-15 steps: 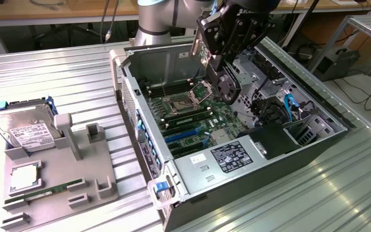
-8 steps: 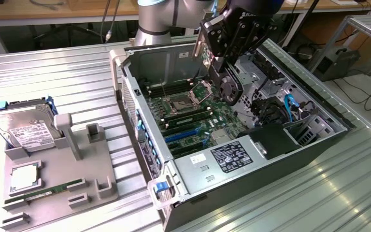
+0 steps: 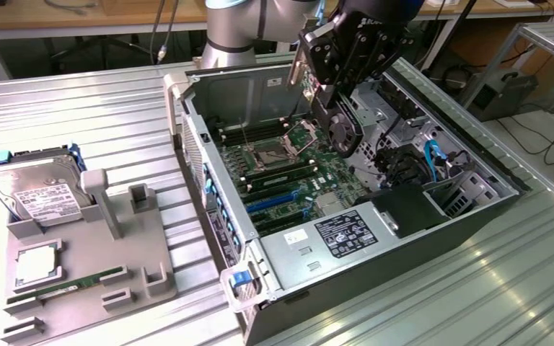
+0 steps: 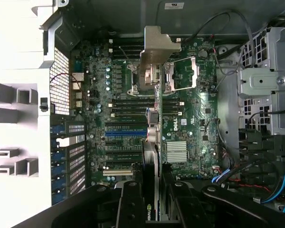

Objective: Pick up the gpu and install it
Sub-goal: 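Insert the gpu into the slot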

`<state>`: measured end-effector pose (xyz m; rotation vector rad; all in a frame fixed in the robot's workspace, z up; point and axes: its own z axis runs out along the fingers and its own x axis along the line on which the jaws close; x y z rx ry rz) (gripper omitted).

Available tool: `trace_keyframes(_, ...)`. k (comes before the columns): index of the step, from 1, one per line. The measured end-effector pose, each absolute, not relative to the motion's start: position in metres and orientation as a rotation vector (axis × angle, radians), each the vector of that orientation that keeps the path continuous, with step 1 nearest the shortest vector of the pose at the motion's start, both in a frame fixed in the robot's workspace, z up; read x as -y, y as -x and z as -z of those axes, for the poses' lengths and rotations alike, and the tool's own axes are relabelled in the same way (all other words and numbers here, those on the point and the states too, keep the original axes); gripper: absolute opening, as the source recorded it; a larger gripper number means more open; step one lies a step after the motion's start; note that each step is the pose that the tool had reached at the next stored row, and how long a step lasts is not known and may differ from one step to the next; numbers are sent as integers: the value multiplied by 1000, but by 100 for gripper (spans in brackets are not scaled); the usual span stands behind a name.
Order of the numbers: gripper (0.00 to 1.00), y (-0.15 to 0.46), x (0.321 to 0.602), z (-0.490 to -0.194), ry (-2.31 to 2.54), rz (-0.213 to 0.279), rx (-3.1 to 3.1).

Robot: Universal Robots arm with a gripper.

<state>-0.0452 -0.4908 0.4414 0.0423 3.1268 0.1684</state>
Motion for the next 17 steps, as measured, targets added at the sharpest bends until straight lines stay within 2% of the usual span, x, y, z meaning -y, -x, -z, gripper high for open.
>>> trace_keyframes(8,26,45,491,-441,-30,-168,-3126)
trace_keyframes(17,26,45,491,-440,318,-170,-3122)
